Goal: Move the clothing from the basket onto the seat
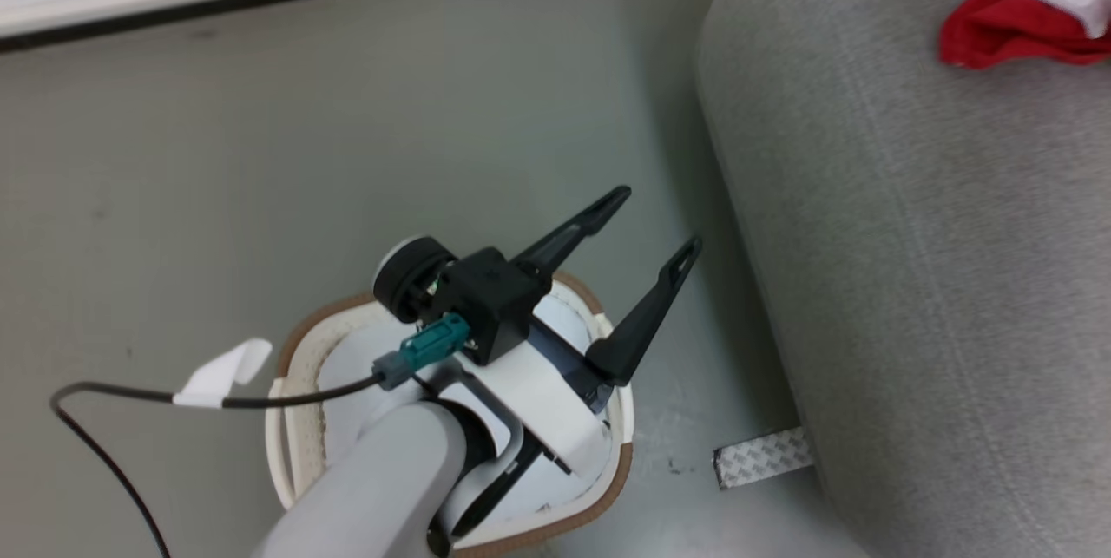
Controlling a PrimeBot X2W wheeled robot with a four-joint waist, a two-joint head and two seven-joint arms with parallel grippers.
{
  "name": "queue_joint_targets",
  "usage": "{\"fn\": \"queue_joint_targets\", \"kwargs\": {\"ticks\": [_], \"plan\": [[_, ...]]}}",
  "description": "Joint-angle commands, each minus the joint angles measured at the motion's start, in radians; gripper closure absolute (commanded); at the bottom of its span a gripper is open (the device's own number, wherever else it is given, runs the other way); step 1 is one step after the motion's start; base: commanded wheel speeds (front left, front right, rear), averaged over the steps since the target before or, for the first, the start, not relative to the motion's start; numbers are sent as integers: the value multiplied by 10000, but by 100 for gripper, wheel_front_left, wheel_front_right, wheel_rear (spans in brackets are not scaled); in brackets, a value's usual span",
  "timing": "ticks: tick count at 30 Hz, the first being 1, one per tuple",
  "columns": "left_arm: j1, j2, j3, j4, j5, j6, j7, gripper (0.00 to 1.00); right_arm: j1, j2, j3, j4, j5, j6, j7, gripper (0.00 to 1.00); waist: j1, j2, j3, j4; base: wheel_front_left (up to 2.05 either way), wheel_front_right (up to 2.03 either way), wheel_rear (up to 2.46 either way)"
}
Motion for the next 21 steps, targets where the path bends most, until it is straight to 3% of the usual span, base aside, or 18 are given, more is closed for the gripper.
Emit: {"fn": "queue_joint_targets", "kwargs": {"ticks": [1, 6, 10, 20, 21], "plan": [[-167, 61, 26, -57, 140, -41, -6, 0, -159, -97, -210, 201, -173, -24, 10, 100, -3, -1, 723, 435, 0, 0, 0], [-531, 90, 19, -147, 209, -88, 22, 0, -983, -555, -1547, 1411, -1231, -26, 104, 100, -3, -1, 1492, 635, 0, 0, 0], [-746, 54, -3, -171, 215, -92, 15, 0, -780, -615, -2437, 2552, -2020, -24, 111, 100, -3, -1, 2044, 767, 0, 0, 0], [-576, 147, -19, 184, 142, 17, -149, 0, 688, 645, -4067, 4618, -3352, -26, 0, 100, -3, -1, 2206, 647, 0, 0, 0], [-537, 190, 4, 203, 109, 41, -145, 0, 793, 816, -4184, 4560, -3360, -24, -1, 77, -3, -1, 2142, 597, 0, 0, 0]]}}
